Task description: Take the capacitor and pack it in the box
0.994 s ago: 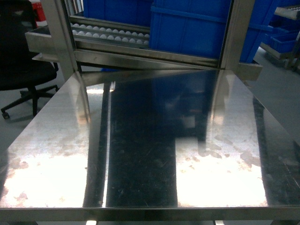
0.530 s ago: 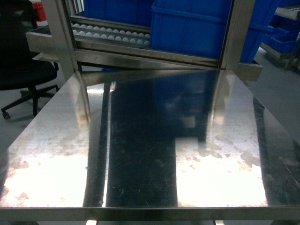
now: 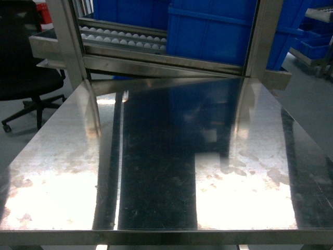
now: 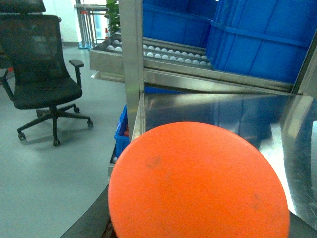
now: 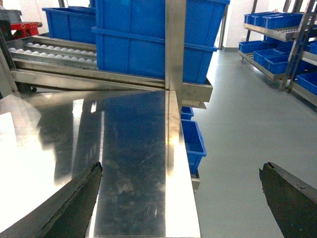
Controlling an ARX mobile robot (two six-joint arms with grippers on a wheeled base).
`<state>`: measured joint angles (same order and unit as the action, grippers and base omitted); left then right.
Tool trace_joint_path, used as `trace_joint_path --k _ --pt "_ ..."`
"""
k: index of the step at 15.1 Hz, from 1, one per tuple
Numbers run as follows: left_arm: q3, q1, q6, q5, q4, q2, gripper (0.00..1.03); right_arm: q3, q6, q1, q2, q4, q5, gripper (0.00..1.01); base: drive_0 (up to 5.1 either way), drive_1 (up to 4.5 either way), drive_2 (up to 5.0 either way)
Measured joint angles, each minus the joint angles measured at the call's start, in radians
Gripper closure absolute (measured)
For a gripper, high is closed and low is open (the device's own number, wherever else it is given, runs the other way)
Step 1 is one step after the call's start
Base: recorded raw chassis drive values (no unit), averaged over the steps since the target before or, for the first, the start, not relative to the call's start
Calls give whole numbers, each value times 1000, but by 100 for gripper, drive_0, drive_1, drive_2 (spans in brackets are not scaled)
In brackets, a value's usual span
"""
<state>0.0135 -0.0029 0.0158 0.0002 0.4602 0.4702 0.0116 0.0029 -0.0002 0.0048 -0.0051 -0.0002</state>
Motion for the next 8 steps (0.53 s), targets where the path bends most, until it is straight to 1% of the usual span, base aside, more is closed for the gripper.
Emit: trace_joint_path --k 5,8 --pt "0 0 -1 0 -158 -162 59 0 0 0 0 0 0 3 0 0 0" --pt "0 0 -1 0 -227 -233 59 0 0 0 0 0 0 3 0 0 0"
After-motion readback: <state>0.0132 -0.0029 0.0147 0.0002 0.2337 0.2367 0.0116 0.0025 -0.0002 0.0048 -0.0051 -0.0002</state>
